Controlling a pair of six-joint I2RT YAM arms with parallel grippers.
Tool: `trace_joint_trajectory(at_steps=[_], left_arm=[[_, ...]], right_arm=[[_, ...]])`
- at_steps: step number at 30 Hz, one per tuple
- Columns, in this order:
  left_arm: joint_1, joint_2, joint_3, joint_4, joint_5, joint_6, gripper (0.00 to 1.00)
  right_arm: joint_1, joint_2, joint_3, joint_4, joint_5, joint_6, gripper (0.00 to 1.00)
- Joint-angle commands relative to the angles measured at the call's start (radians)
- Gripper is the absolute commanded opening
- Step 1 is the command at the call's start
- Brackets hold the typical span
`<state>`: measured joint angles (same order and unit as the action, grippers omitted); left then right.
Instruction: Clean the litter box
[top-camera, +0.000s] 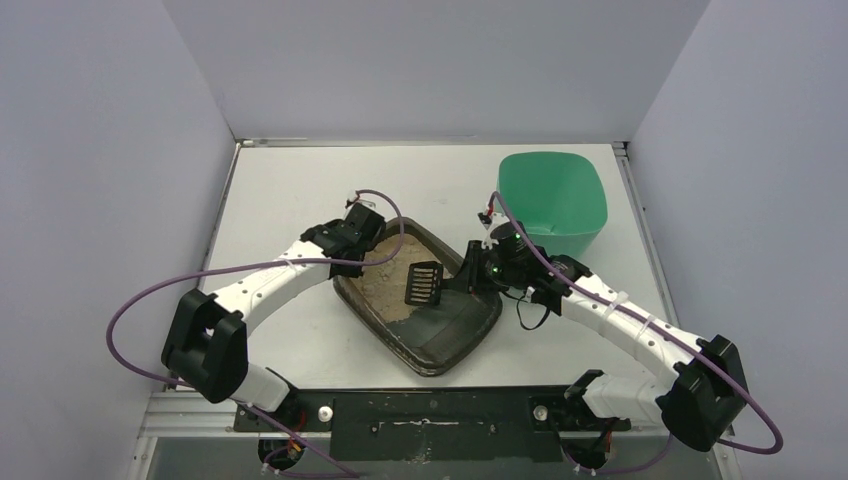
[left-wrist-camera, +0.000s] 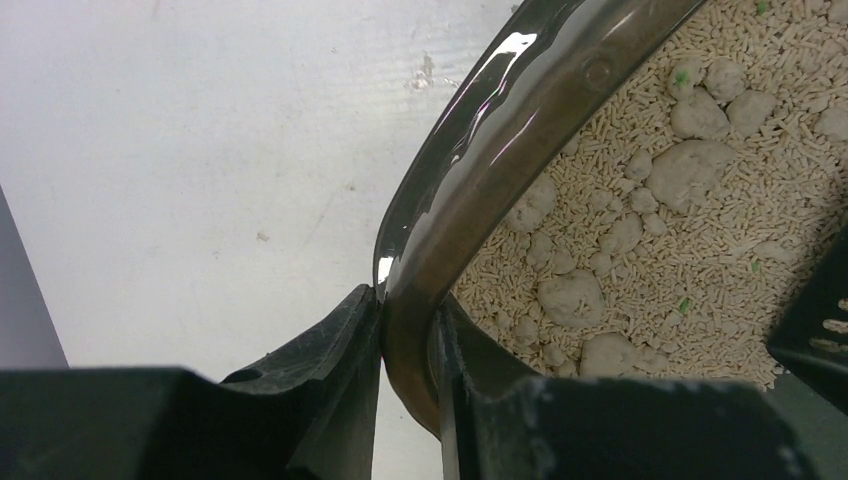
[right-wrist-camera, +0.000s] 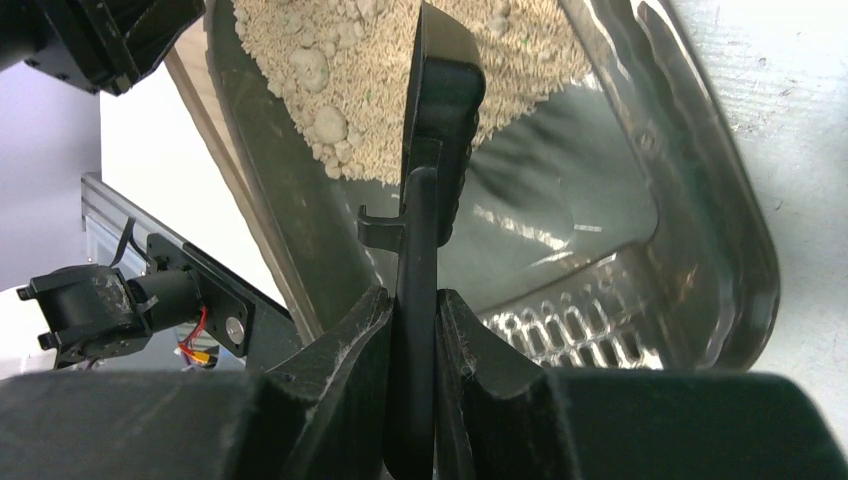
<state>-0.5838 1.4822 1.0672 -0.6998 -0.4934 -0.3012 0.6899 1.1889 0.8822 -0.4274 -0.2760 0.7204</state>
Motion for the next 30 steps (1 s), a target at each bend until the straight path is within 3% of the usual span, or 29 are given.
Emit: trace_joint_trajectory(at_steps=[1, 6, 8, 15, 19, 26, 30], left_arm=[[-0.035, -0.061, -0.005, -0.05, 0.069, -0.033, 0.13], [-0.035, -0.047, 0.0, -0.047, 0.042, -0.027, 0.45], [-0.035, -0.033, 0.011, -0.042, 0.032, -0.019, 0.52], [-0.034, 0.048, 0.054, -0.004, 0.0, 0.005, 0.57], [-0.033, 0.076, 0.065, 0.029, 0.026, 0.021, 0.47], [-0.032, 0.082, 0.073, 0.032, 0.025, 0.042, 0.15], [-0.033, 0.058, 0.065, 0.034, 0.001, 0.042, 0.04]], right_arm=[[0.012, -0.004, 0.013, -0.006, 0.011, 0.026, 0.0], [0.026, -0.02, 0.024, -0.049, -0.001, 0.04, 0.0], [0.035, -0.029, 0.027, -0.067, 0.003, 0.048, 0.0], [0.075, -0.06, 0.042, -0.123, 0.04, 0.074, 0.0], [0.08, -0.073, 0.027, -0.132, 0.054, 0.105, 0.0], [0.089, -0.091, -0.016, -0.084, 0.089, 0.174, 0.0], [0.114, -0.077, -0.024, -0.06, 0.101, 0.203, 0.0]])
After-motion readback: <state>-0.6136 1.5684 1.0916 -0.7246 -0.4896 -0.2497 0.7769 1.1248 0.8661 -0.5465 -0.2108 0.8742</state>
